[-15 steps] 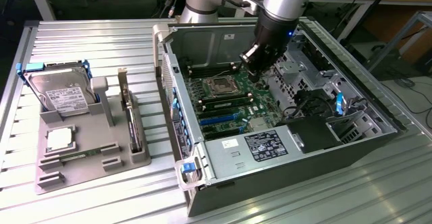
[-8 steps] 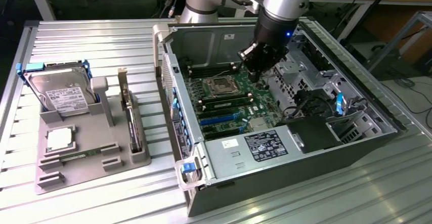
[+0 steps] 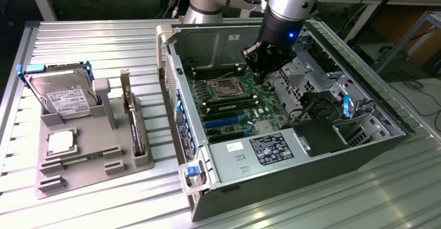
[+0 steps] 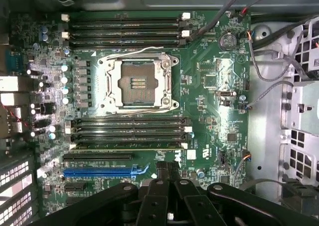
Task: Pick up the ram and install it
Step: 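Press down the ram until it locks into place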
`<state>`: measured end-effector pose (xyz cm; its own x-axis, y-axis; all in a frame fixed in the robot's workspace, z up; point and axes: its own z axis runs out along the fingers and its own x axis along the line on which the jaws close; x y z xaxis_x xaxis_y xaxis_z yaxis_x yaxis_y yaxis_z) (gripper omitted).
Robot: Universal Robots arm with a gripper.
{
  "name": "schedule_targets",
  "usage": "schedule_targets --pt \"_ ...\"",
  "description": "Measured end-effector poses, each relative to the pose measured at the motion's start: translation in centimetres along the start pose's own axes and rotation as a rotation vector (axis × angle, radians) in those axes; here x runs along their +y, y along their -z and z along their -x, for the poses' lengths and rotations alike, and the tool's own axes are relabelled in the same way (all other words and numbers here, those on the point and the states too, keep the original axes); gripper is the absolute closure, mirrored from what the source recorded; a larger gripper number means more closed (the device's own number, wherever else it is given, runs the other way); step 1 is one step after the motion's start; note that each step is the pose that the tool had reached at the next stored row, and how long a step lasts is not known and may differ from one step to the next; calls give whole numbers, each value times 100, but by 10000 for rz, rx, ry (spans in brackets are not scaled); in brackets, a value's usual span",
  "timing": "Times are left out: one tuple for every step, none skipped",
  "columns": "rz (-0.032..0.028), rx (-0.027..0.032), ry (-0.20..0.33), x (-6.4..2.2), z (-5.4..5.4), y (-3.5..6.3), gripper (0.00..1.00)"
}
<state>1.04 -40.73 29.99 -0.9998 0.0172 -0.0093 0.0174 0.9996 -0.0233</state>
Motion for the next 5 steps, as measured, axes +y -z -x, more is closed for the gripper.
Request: schedule_targets --pt "0 0 0 0 0 0 90" --pt "0 0 -1 0 0 0 90" --pt "0 0 0 0 0 0 90" --pt "0 0 0 0 0 0 90" --pt "0 0 0 0 0 0 90"
